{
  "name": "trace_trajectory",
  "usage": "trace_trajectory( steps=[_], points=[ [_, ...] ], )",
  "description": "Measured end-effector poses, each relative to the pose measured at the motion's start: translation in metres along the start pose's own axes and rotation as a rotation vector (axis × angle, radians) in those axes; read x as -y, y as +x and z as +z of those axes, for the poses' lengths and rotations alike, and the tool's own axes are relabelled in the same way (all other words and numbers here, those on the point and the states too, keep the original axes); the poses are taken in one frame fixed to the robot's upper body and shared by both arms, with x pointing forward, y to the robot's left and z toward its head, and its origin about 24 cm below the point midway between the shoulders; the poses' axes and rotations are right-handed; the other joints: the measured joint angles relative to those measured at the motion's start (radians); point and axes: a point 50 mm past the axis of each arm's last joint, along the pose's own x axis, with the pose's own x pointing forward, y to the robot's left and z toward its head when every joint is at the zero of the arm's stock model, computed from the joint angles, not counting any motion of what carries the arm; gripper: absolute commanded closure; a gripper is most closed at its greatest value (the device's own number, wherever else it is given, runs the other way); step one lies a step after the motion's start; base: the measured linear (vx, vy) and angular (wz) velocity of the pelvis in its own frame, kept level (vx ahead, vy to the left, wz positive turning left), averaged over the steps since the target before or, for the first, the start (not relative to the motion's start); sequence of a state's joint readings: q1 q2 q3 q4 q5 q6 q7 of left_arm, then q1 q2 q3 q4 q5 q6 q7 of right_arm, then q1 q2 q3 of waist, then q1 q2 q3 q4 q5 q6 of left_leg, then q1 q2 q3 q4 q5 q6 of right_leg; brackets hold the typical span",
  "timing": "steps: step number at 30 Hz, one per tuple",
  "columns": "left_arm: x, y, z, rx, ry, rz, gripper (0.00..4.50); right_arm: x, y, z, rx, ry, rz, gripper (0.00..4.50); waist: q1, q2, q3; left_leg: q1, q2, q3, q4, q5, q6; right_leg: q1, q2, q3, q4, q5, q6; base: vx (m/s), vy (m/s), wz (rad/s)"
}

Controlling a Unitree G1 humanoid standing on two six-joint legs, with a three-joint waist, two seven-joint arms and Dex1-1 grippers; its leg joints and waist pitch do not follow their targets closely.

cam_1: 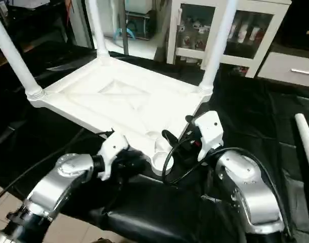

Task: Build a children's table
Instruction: Rotate table base, then move to table

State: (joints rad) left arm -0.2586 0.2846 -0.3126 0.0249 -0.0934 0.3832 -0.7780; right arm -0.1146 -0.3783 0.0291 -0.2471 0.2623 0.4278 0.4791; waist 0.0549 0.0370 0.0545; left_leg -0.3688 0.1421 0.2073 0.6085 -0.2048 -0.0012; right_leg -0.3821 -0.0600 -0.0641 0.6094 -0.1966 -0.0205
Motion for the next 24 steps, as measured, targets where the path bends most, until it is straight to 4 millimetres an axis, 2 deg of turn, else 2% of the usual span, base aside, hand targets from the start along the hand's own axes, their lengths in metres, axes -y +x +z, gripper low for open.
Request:
trace_trajectory(
  steps=[2,4,6,8,10,11,12,14,16,18,19,20,21,22,23,24],
  points=[
    [0.003,-0.016,0.003,0.038,-0.006,0.016,3.16,0.001,-0.001,-0.002,-0.022,0.011,-0.058,0.25,-0.01,0.002,0.0,0.0,0.0,0.0,-0.002,0.0,0.0,-0.001,0.0,0.0,0.0,0.0,0.0,0.0,0.0,0.0],
    [0.003,-0.025,0.007,0.064,-0.007,0.026,3.16,0.005,-0.004,-0.006,-0.045,0.017,-0.107,0.25,-0.012,0.004,0.0,0.0,0.0,0.0,-0.002,0.0,0.0,-0.001,0.0,0.0,0.0,-0.001,0.001,0.0,0.0,0.0],
    [0.012,-0.047,0.009,0.135,-0.059,0.093,3.16,-0.002,-0.009,-0.008,-0.033,0.066,-0.179,0.25,-0.019,0.004,-0.001,0.001,0.0,0.0,-0.003,0.0,-0.001,0.0,0.0,0.0,0.0,-0.003,0.002,0.0,0.0,0.0],
    [0.014,-0.054,0.01,0.163,-0.093,0.152,3.16,-0.003,-0.011,-0.013,-0.052,0.092,-0.223,0.25,-0.02,0.005,0.0,0.001,0.0,0.0,-0.003,0.0,-0.001,-0.001,0.0,0.0,0.0,-0.004,0.003,0.0,0.0,0.0],
    [0.01,-0.06,0.01,0.203,-0.132,0.265,3.16,-0.005,-0.011,-0.01,-0.026,0.118,-0.265,0.25,-0.017,0.004,0.0,0.008,0.006,0.015,-0.001,-0.002,-0.003,-0.009,0.01,0.016,-0.002,-0.007,0.01,-0.028,0.0,-0.06],
    [0.006,-0.063,0.009,0.23,-0.158,0.345,3.16,-0.006,-0.01,-0.007,-0.008,0.128,-0.285,0.25,-0.015,0.004,-0.001,0.013,0.013,0.026,0.005,-0.008,-0.005,-0.012,0.026,0.04,-0.002,-0.007,0.012,-0.053,0.001,-0.31],
    [0.004,-0.063,0.009,0.246,-0.164,0.404,3.16,-0.006,-0.011,-0.005,0.001,0.128,-0.299,0.25,-0.016,0.004,-0.001,0.013,0.019,0.031,0.012,-0.014,-0.007,-0.015,0.038,0.055,-0.002,-0.006,0.013,-0.053,0.001,-0.31],
    [-0.001,-0.066,0.007,0.256,-0.179,0.507,3.16,-0.007,-0.012,-0.004,0.008,0.132,-0.32,0.25,-0.025,0.003,-0.001,0.013,0.025,0.032,0.023,-0.025,-0.009,-0.022,0.047,0.064,-0.007,-0.003,0.019,-0.015,0.034,-0.52],
    [-0.008,-0.068,0.002,0.249,-0.174,0.66,3.16,-0.006,-0.014,-0.009,-0.003,0.145,-0.353,0.25,-0.035,0.003,-0.001,0.015,0.032,0.033,0.027,-0.034,-0.011,-0.029,0.051,0.061,-0.023,0.0,0.025,-0.009,0.053,-0.6],
    [-0.017,-0.064,-0.001,0.219,-0.157,0.788,3.16,-0.004,-0.011,-0.008,-0.005,0.136,-0.372,0.25,-0.056,0.0,-0.001,0.015,0.038,0.032,0.026,-0.039,-0.014,-0.038,0.052,0.051,-0.036,0.005,0.032,-0.013,0.056,-0.64],
    [-0.021,-0.062,0.0,0.216,-0.159,0.828,3.16,-0.002,-0.007,-0.006,-0.003,0.134,-0.376,0.25,-0.067,0.0,-0.001,0.017,0.047,0.033,0.026,-0.041,-0.016,-0.038,0.051,0.043,-0.042,0.005,0.033,-0.021,0.018,-0.58],
    [-0.024,-0.06,0.004,0.224,-0.158,0.86,3.16,-0.001,-0.004,-0.004,0.001,0.129,-0.381,0.25,-0.071,0.0,-0.001,0.017,0.059,0.035,0.025,-0.041,-0.017,-0.039,0.045,0.023,-0.033,0.0,0.033,-0.032,-0.039,-0.48],
    [-0.026,-0.057,0.011,0.247,-0.153,0.878,3.16,0.001,-0.002,-0.001,0.009,0.123,-0.383,0.25,-0.07,-0.008,-0.006,0.018,0.075,0.051,0.025,-0.039,-0.021,-0.065,0.028,-0.002,0.048,-0.024,0.039,-0.032,-0.039,-0.48],
    [-0.027,-0.055,0.014,0.255,-0.15,0.896,3.16,0.001,0.001,0.0,0.009,0.117,-0.378,0.25,-0.07,-0.014,-0.009,0.019,0.084,0.049,0.024,-0.034,-0.024,-0.071,0.016,-0.01,0.105,-0.026,0.034,-0.018,-0.1,-0.39],
    [-0.027,-0.053,0.018,0.263,-0.148,0.922,3.16,0.003,0.007,0.002,0.01,0.112,-0.368,0.25,-0.076,-0.024,-0.014,0.017,0.085,0.04,0.019,-0.026,-0.037,-0.055,-0.005,-0.003,0.107,-0.031,0.013,0.0,-0.171,-0.18],
    [-0.027,-0.051,0.019,0.263,-0.142,0.936,3.16,0.003,0.011,0.006,0.018,0.104,-0.357,0.25,-0.079,-0.045,-0.025,0.011,0.084,0.04,0.017,-0.02,-0.046,-0.037,-0.027,0.005,0.085,-0.044,-0.008,0.0,-0.171,-0.18]
  ],
)
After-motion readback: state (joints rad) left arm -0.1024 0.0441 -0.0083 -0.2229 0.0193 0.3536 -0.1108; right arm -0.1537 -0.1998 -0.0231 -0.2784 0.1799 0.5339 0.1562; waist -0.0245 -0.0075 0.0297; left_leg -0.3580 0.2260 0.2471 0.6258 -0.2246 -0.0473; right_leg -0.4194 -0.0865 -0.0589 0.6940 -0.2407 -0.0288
